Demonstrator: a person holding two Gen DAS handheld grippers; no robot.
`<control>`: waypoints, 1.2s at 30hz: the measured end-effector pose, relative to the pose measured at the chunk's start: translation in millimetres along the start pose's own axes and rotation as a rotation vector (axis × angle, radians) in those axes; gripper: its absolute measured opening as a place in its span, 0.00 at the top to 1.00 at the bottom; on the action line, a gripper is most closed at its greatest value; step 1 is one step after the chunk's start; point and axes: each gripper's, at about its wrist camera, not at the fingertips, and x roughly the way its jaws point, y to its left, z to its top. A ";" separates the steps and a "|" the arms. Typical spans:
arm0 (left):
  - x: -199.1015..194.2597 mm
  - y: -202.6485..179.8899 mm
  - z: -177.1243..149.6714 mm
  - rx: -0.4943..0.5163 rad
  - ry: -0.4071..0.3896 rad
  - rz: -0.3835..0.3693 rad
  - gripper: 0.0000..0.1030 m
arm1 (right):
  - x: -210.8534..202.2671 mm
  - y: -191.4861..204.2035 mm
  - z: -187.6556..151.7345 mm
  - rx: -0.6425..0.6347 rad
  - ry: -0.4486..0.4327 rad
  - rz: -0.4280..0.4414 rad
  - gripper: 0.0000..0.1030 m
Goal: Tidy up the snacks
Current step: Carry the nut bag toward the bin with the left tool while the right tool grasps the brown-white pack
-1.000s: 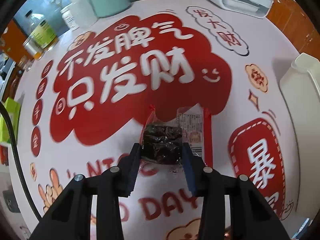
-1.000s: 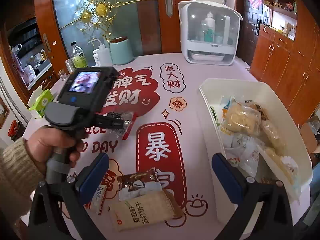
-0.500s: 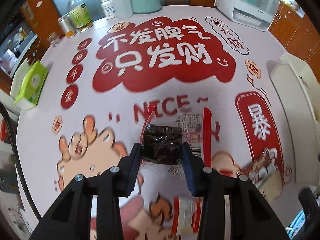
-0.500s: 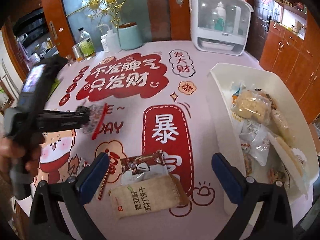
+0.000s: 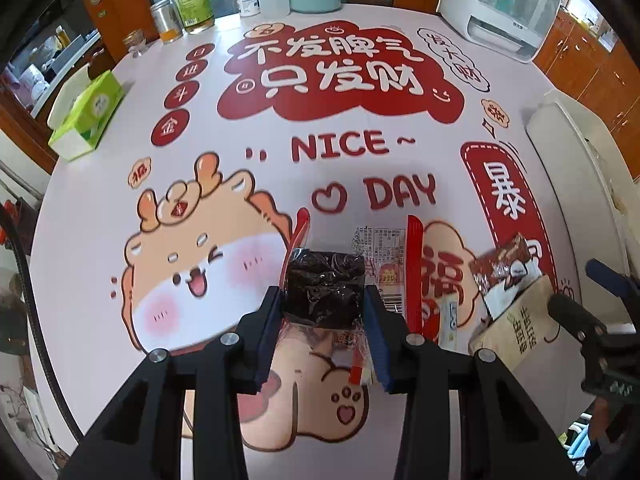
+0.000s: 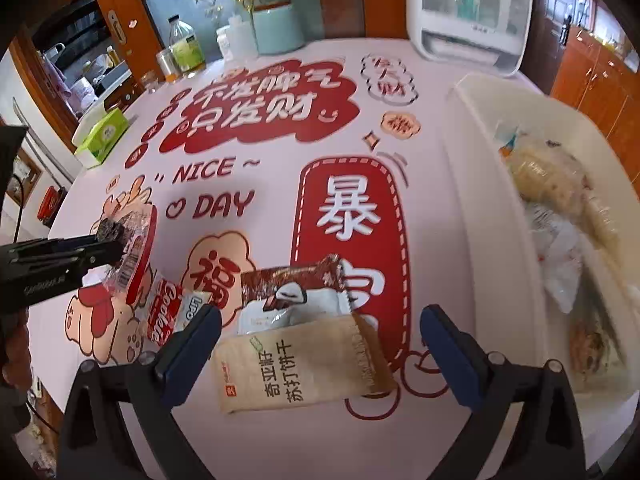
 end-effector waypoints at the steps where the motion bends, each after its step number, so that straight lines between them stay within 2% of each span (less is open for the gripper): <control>1: 0.7 0.2 -2.1 -0.004 0.002 -0.003 0.63 | 2.9 -0.5 0.0 0.002 0.009 0.006 0.03; 8: -0.1 7.0 -10.3 -0.032 0.007 -0.017 0.62 | 31.0 1.4 9.9 -0.015 0.058 0.008 0.03; 12: -0.6 11.9 -10.6 -0.039 0.004 -0.013 0.62 | 52.5 8.5 13.6 -0.039 0.132 0.028 0.03; 15: -0.4 14.6 -10.2 -0.044 0.005 -0.016 0.62 | 69.1 17.6 10.8 -0.086 0.184 -0.003 0.04; 16: -0.6 15.0 -9.9 -0.045 0.005 -0.017 0.62 | 68.5 21.5 9.4 -0.109 0.166 -0.021 0.05; 17: -0.6 15.1 -9.4 -0.043 0.004 -0.017 0.62 | 70.1 25.1 9.2 -0.133 0.172 -0.038 0.07; 19: -1.0 14.2 -7.9 -0.041 0.003 -0.020 0.62 | 68.1 32.1 8.5 -0.180 0.156 -0.060 0.22; 20: -1.5 13.1 -6.8 -0.039 0.001 -0.022 0.62 | 65.2 34.6 9.2 -0.191 0.145 -0.055 0.37; 23: -5.0 8.0 -3.1 -0.031 -0.007 -0.028 0.62 | 61.7 36.1 12.5 -0.192 0.142 -0.036 0.53; 24: -6.8 5.8 -1.8 -0.028 -0.011 -0.030 0.62 | 58.3 34.7 14.2 -0.178 0.128 -0.028 0.65; 27: -14.8 -2.9 3.4 -0.011 -0.028 -0.036 0.62 | 49.2 29.8 20.2 -0.149 0.098 -0.009 0.74; 32: -35.2 -22.7 13.9 0.025 -0.066 -0.044 0.62 | 29.0 21.5 26.1 -0.099 0.030 0.017 0.75; 36: -55.7 -43.1 24.6 0.063 -0.105 -0.047 0.62 | -4.5 11.2 30.0 -0.049 -0.058 0.043 0.75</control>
